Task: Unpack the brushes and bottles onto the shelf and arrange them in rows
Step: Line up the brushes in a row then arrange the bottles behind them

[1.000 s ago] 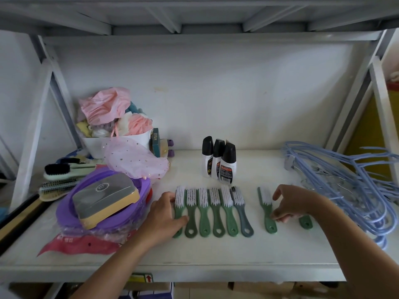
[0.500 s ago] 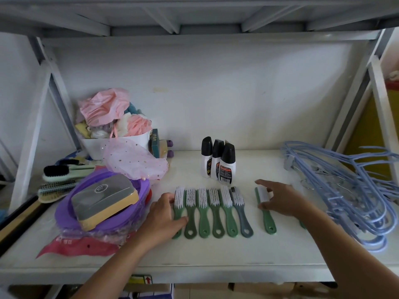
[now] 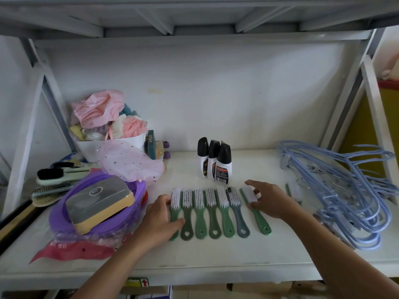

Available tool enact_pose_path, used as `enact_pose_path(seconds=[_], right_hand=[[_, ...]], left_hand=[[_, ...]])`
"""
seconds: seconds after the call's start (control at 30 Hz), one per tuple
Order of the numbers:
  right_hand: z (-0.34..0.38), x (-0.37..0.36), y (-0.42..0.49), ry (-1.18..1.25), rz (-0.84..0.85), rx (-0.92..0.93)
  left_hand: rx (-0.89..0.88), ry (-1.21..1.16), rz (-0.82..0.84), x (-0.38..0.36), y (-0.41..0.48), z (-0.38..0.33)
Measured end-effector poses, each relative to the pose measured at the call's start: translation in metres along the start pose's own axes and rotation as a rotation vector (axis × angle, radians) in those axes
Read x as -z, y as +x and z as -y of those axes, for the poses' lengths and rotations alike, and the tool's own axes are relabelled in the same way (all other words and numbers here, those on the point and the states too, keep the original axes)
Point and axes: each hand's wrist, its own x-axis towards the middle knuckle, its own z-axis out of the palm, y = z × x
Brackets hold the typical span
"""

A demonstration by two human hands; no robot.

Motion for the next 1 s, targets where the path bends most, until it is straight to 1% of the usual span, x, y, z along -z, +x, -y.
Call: enact_pose_path(seconds=[0.13,0.6,1.0], right_hand=[[0.0014,-0.0041,0.0021,0.012,-0.012,-0.018],[-0.0008,-0.0075,0.0051,0.02,-0.027,0.011],[-0.0026,-0.0076,0.007,0.03,-0.012,0.033]], left_hand=[[0.005,0.01,-0.008,-0.0003,0.0001,0.0008],[-0.01,0.026,-0.037,-0.001,-0.0002,-0.0009],[0.004,0.027,-0.014,-0.0011,0.0008,0.0018]])
